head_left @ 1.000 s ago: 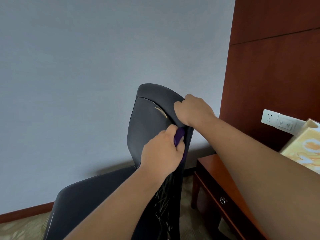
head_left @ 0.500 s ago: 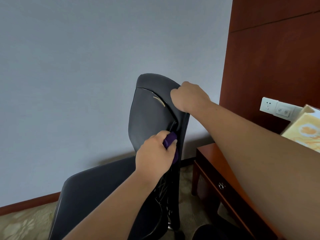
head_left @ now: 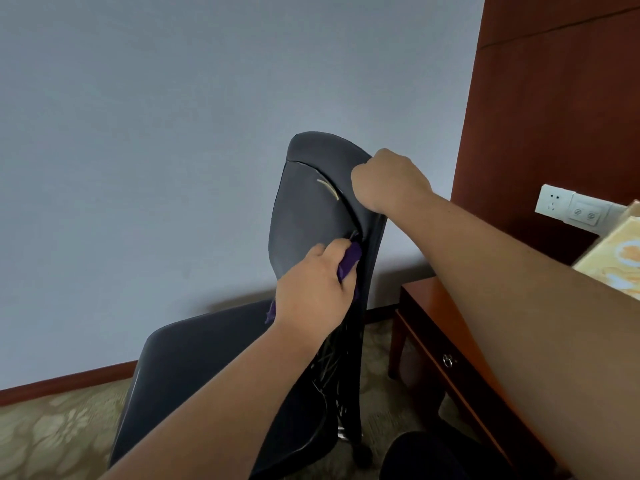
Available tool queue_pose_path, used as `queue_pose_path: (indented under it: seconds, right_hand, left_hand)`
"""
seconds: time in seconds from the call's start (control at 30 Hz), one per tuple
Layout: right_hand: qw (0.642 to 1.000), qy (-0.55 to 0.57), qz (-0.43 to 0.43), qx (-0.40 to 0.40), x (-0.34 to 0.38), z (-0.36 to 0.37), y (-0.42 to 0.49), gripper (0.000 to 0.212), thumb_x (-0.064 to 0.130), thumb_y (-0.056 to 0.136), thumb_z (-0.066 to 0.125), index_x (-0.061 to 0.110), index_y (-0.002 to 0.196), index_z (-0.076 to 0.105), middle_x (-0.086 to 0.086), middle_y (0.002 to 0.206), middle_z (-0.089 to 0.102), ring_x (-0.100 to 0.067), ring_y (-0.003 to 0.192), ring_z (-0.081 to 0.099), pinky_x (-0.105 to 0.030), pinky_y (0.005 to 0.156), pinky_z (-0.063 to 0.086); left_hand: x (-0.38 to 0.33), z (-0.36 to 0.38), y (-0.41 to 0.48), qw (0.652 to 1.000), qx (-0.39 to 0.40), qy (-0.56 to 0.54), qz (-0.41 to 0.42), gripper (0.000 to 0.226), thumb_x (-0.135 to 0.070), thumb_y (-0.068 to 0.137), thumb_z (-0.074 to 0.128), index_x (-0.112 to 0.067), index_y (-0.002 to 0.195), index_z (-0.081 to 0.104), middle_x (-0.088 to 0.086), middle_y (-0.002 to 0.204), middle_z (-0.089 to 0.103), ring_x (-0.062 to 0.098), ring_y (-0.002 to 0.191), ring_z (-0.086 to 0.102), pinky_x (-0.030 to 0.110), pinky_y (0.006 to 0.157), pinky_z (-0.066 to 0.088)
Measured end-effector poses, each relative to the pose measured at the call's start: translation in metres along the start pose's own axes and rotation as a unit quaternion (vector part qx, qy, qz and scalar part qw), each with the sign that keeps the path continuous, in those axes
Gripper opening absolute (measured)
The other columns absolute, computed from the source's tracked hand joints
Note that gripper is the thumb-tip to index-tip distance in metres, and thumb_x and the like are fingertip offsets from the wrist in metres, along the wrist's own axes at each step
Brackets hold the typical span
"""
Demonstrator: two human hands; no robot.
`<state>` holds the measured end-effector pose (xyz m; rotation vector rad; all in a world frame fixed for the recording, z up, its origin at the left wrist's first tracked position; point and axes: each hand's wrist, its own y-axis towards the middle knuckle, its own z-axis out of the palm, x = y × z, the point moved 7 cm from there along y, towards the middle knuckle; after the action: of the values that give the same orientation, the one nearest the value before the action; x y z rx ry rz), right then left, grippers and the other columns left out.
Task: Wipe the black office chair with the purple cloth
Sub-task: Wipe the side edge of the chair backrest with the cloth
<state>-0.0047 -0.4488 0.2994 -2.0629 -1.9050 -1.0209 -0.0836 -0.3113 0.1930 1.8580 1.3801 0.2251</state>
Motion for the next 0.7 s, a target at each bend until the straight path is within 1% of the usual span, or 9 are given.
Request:
queue_pose_path:
  seconds: [0.13, 0.23, 0.3, 0.33, 0.4, 0.5, 0.63, 0.7]
  right_hand:
    - [1.000, 0.001, 0.006, -0.001, 0.000, -0.001, -0.002, 0.021, 0.020, 0.085, 0.041, 0.011, 0.102, 0.049, 0.000, 0.079, 0.042, -0.029, 0.084, 0.052, -0.036, 0.074, 0.042]
    - [1.000, -0.002, 0.008, -0.002, 0.001, -0.003, -0.004, 0.019, 0.019, 0.085, 0.041, 0.011, 0.100, 0.048, -0.001, 0.079, 0.043, -0.025, 0.073, 0.050, -0.035, 0.069, 0.040]
    - [1.000, 0.001, 0.008, -0.001, 0.002, -0.003, -0.006, 0.017, 0.018, 0.084, 0.041, 0.012, 0.098, 0.048, -0.001, 0.078, 0.044, -0.020, 0.067, 0.047, -0.032, 0.062, 0.038]
    - [1.000, 0.002, 0.009, -0.001, 0.002, -0.003, -0.006, 0.017, 0.019, 0.084, 0.041, 0.012, 0.098, 0.048, -0.001, 0.077, 0.045, -0.019, 0.066, 0.046, -0.032, 0.062, 0.037]
    - [1.000, 0.004, 0.010, 0.000, 0.004, -0.002, -0.008, 0.019, 0.019, 0.083, 0.042, 0.012, 0.100, 0.048, -0.001, 0.078, 0.044, -0.022, 0.069, 0.049, -0.033, 0.067, 0.040]
    - [1.000, 0.002, 0.013, 0.002, 0.004, -0.002, -0.009, 0.022, 0.020, 0.084, 0.042, 0.011, 0.102, 0.047, -0.002, 0.080, 0.044, -0.028, 0.082, 0.053, -0.036, 0.072, 0.043]
    - [1.000, 0.002, 0.018, 0.003, 0.001, -0.004, -0.011, 0.018, 0.019, 0.084, 0.042, 0.012, 0.100, 0.046, -0.002, 0.080, 0.045, -0.024, 0.072, 0.049, -0.035, 0.069, 0.040]
    - [1.000, 0.001, 0.015, 0.003, 0.003, -0.003, -0.012, 0.018, 0.020, 0.084, 0.043, 0.012, 0.100, 0.046, -0.001, 0.078, 0.043, -0.024, 0.072, 0.050, -0.035, 0.069, 0.040]
  left_hand:
    - [0.010, 0.010, -0.017, 0.998, 0.047, 0.044, 0.010, 0.023, -0.039, 0.095, 0.047, -0.040, 0.118, 0.043, -0.010, 0.086, 0.051, 0.014, 0.055, 0.054, 0.030, 0.048, 0.050]
    - [0.008, 0.007, -0.018, 0.997, 0.052, 0.055, 0.005, 0.022, -0.039, 0.095, 0.047, -0.039, 0.117, 0.045, -0.011, 0.084, 0.050, 0.012, 0.055, 0.053, 0.029, 0.047, 0.050]
    - [0.006, 0.003, -0.016, 0.997, 0.054, 0.049, 0.004, 0.020, -0.039, 0.095, 0.048, -0.039, 0.115, 0.047, -0.011, 0.084, 0.052, 0.012, 0.057, 0.055, 0.031, 0.049, 0.052]
    - [0.005, 0.001, -0.014, 0.998, 0.050, 0.043, 0.005, 0.020, -0.039, 0.094, 0.048, -0.039, 0.114, 0.048, -0.011, 0.085, 0.054, 0.013, 0.059, 0.056, 0.031, 0.051, 0.052]
    - [0.003, -0.008, -0.009, 0.999, 0.027, 0.025, 0.006, 0.019, -0.039, 0.094, 0.048, -0.040, 0.113, 0.049, -0.013, 0.088, 0.057, 0.013, 0.063, 0.057, 0.030, 0.054, 0.051]
    - [-0.003, -0.014, -0.003, 1.000, -0.001, 0.014, 0.016, 0.019, -0.039, 0.092, 0.049, -0.041, 0.111, 0.047, -0.013, 0.088, 0.057, 0.014, 0.061, 0.056, 0.028, 0.053, 0.048]
    - [0.003, 0.002, -0.016, 0.998, 0.048, 0.043, 0.026, 0.023, -0.037, 0.094, 0.048, -0.039, 0.117, 0.044, -0.010, 0.088, 0.053, 0.016, 0.060, 0.057, 0.033, 0.051, 0.052]
    - [0.009, 0.007, -0.024, 0.995, 0.062, 0.072, 0.028, 0.025, -0.038, 0.095, 0.046, -0.038, 0.119, 0.042, -0.010, 0.088, 0.050, 0.015, 0.059, 0.055, 0.031, 0.049, 0.050]
